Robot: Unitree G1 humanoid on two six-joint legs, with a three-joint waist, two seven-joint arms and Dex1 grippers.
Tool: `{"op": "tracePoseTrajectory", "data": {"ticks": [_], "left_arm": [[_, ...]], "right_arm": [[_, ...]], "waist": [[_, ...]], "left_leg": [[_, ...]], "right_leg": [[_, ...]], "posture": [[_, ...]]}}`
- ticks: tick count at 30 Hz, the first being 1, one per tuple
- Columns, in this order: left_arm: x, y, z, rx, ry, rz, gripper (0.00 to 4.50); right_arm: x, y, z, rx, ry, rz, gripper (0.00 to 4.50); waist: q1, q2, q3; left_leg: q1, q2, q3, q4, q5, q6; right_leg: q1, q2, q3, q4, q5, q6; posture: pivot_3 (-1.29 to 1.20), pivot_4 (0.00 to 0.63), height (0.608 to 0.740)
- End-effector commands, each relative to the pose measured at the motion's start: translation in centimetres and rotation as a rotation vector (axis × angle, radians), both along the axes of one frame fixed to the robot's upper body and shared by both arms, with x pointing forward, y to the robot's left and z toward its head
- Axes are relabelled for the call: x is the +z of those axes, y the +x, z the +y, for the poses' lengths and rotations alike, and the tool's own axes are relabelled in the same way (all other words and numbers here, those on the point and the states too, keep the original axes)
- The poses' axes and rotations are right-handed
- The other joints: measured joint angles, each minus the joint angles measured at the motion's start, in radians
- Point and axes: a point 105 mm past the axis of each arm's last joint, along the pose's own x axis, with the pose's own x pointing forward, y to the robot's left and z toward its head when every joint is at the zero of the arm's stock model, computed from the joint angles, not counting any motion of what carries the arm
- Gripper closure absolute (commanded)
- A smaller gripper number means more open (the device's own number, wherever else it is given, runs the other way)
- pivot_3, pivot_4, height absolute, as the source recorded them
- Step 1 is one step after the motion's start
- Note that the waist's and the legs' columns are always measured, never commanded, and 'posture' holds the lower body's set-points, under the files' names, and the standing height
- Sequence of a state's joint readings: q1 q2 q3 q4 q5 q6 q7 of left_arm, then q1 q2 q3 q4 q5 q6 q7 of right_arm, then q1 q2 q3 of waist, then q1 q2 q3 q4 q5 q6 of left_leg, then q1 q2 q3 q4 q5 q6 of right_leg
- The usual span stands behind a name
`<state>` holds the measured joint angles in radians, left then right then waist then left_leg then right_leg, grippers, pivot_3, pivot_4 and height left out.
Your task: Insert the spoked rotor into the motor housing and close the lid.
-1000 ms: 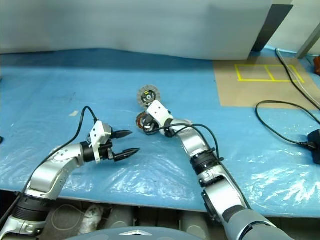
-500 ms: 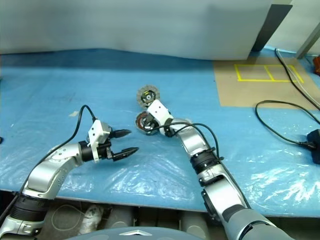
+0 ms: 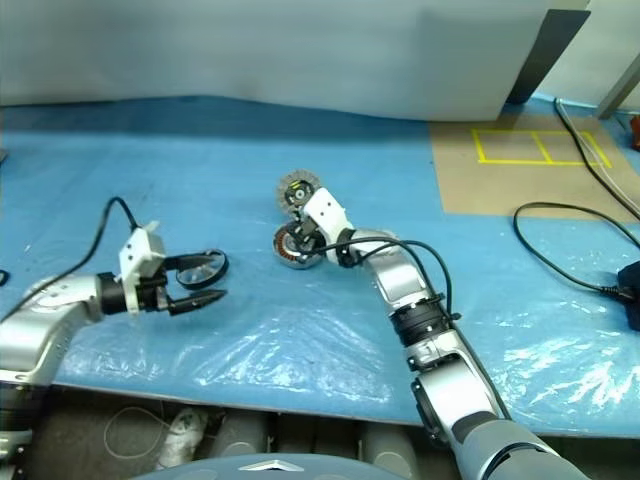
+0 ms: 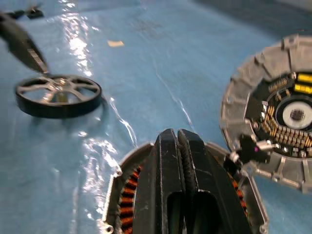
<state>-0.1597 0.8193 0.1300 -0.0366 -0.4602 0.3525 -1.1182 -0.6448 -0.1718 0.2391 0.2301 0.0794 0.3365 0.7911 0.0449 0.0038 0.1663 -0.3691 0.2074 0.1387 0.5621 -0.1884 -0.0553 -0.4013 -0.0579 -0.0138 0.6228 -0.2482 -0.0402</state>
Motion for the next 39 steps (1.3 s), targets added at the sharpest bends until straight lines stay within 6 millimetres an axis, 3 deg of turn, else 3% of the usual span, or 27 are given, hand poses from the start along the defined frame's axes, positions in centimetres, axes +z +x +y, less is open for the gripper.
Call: {"op": "tracePoseTrajectory", "data": {"ticks": [1, 6, 12, 17, 22, 39], "left_arm": [[2.9, 1.2, 1.9, 0.003, 0.07, -0.098, 0.33], [2.7, 3.3, 3.6, -0.017, 0.252, -0.139, 0.33], [2.0, 4.7, 2.1, -0.117, 0.27, -0.128, 0.33], [1.1, 4.7, 1.4, -0.213, 0.307, -0.082, 0.33], [-0.8, 4.3, 2.5, -0.265, 0.412, 0.001, 0.33], [-3.3, 4.6, 1.5, -0.303, 0.455, 0.017, 0.33]], "right_arm": [[1.5, -1.9, -0.3, 0.093, 0.017, -0.002, 4.47], [0.9, -3.0, -2.5, 0.105, -0.032, 0.043, 4.47], [0.2, -3.1, -4.7, 0.024, -0.079, 0.042, 4.47], [0.2, -4.0, -6.0, -0.007, -0.095, 0.045, 4.47], [-0.2, -5.8, -7.9, 0.003, -0.121, 0.077, 4.47], [-1.2, -5.4, -9.1, -0.114, -0.158, 0.062, 4.47]], "waist": [[0.005, 0.0, 0.0], [0.008, -0.001, 0.0], [0.01, -0.001, 0.0], [0.011, -0.001, 0.0], [0.025, -0.001, 0.0], [0.03, -0.001, 0.0]], "left_leg": [[0.0, 0.0, 0.0, 0.0, 0.0, 0.0], [0.0, 0.0, 0.0, 0.0, 0.0, 0.0], [0.0, 0.0, 0.0, 0.0, 0.0, 0.0], [0.0, 0.0, 0.0, 0.0, 0.0, 0.0], [0.0, 0.0, 0.0, -0.001, 0.0, 0.0], [0.0, -0.001, 0.0, 0.0, 0.0, 0.0]], "right_leg": [[0.0, 0.0, 0.0, 0.0, 0.0, 0.0], [0.0, 0.0, 0.0, 0.0, 0.001, 0.001], [0.0, 0.0, 0.0, 0.0, 0.001, 0.002], [0.0, 0.0, 0.0, 0.0, 0.001, 0.002], [0.0, 0.0, 0.0, 0.0, 0.001, 0.002], [0.0, -0.001, 0.001, 0.0, 0.001, 0.002]], "posture": [[0.0, 0.15, 0.74], [0.0, 0.15, 0.74], [0.0, 0.15, 0.74], [0.0, 0.15, 0.74], [0.0, 0.15, 0.74], [0.0, 0.15, 0.74]]}}
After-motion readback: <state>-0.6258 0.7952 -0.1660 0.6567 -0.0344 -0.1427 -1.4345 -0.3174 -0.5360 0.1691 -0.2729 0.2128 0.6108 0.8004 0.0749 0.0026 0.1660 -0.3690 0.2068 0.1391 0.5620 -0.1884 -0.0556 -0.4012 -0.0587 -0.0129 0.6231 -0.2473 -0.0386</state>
